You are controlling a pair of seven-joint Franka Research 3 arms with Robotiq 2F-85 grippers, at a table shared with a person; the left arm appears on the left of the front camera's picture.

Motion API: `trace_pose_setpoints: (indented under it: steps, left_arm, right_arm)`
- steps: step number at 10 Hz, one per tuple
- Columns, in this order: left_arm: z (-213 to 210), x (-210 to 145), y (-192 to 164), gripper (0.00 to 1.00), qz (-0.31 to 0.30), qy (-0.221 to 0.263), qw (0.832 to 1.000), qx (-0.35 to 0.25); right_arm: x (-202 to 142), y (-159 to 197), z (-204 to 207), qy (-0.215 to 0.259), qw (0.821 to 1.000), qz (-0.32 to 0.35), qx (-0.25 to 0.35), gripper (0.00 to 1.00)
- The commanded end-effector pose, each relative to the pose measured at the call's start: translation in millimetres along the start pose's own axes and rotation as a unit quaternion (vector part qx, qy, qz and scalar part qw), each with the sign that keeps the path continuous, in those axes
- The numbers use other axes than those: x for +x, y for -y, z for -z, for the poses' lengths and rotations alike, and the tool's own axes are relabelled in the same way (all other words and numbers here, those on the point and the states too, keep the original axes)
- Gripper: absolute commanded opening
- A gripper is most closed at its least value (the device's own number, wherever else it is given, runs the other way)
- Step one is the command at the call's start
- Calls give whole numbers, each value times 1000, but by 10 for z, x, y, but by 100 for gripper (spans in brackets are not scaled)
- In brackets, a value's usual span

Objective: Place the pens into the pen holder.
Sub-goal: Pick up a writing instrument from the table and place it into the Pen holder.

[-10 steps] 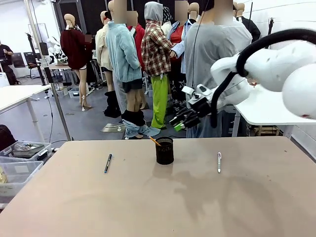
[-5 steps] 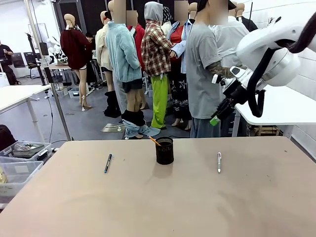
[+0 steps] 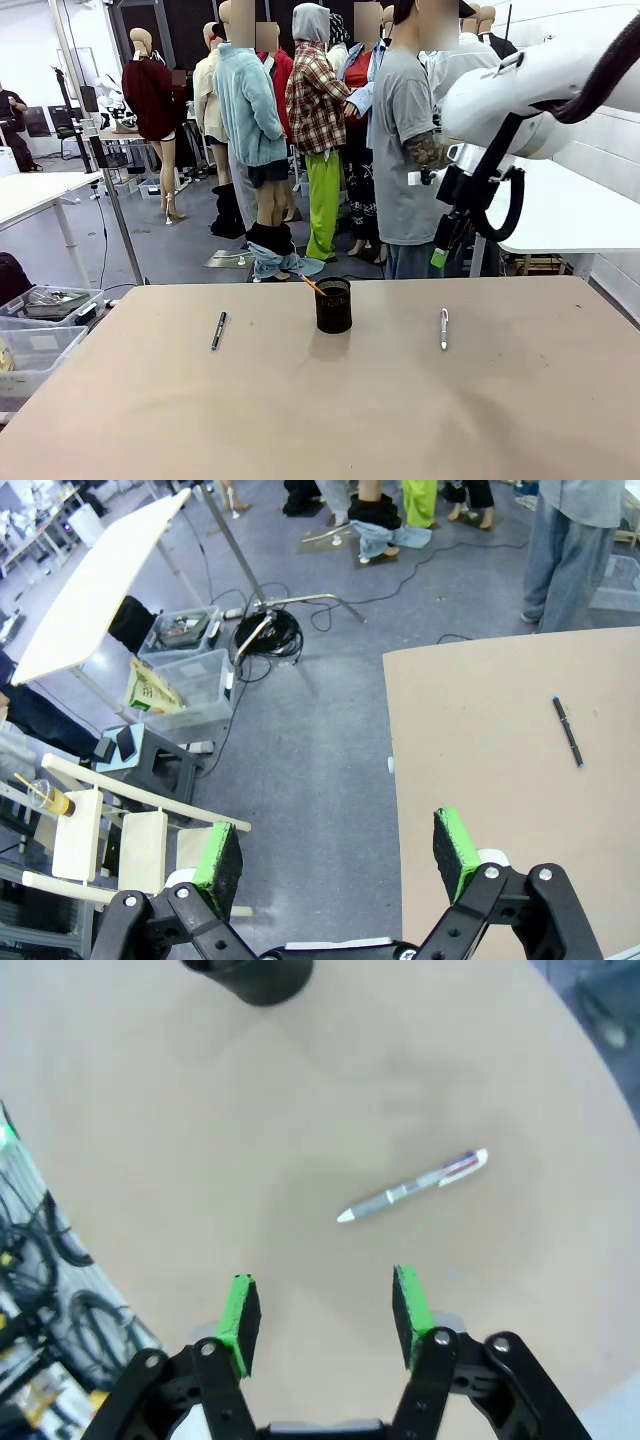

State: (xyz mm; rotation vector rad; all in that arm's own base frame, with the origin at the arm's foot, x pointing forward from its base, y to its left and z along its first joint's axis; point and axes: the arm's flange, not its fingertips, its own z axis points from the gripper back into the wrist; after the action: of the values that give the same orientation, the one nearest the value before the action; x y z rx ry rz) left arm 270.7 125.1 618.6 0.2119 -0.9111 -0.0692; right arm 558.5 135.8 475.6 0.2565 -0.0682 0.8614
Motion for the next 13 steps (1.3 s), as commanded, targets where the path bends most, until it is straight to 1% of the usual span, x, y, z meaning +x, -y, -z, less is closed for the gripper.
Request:
trace_pose_setpoints:
  steps: [1, 2, 3, 4, 5, 6, 8, 9, 11, 12, 13]
  left_arm:
    - [17, 3, 8, 100, -4, 3, 1000, 4]
    - [17, 3, 8, 100, -4, 3, 1000, 4]
    - [17, 3, 8, 100, -4, 3, 1000, 4]
    - [17, 3, 8, 100, -4, 3, 1000, 4]
    - [17, 3, 8, 100, -4, 3, 1000, 4]
    - [17, 3, 8, 100, -4, 3, 1000, 4]
    - [17, 3, 8, 100, -4, 3, 1000, 4]
    - [17, 3, 8, 100, -4, 3, 1000, 4]
    - [17, 3, 8, 100, -4, 3, 1000, 4]
    - [17, 3, 8, 100, -4, 3, 1000, 4]
    - [17, 3, 8, 100, -4, 3, 1000, 4]
  right_arm:
    - [423, 176, 116, -78, 995, 56, 23, 67]
    - [524, 275, 289, -99, 991, 78, 32, 67]
    - [578, 343, 463, -125, 983, 132, -7, 67]
    - [579, 380, 616, -139, 975, 170, -36, 67]
    - [526, 407, 756, -153, 962, 215, -73, 67]
    - [471, 398, 868, -156, 953, 246, -86, 67]
    - [277, 407, 1074, -121, 942, 290, -115, 67]
    - [198, 382, 1203, -109, 941, 298, -113, 67]
    - [199, 424, 1393, -101, 935, 316, -121, 67]
    - [206, 464, 1489, -92, 936, 318, -116, 67]
    - [181, 512, 1548, -82, 932, 330, -123, 67]
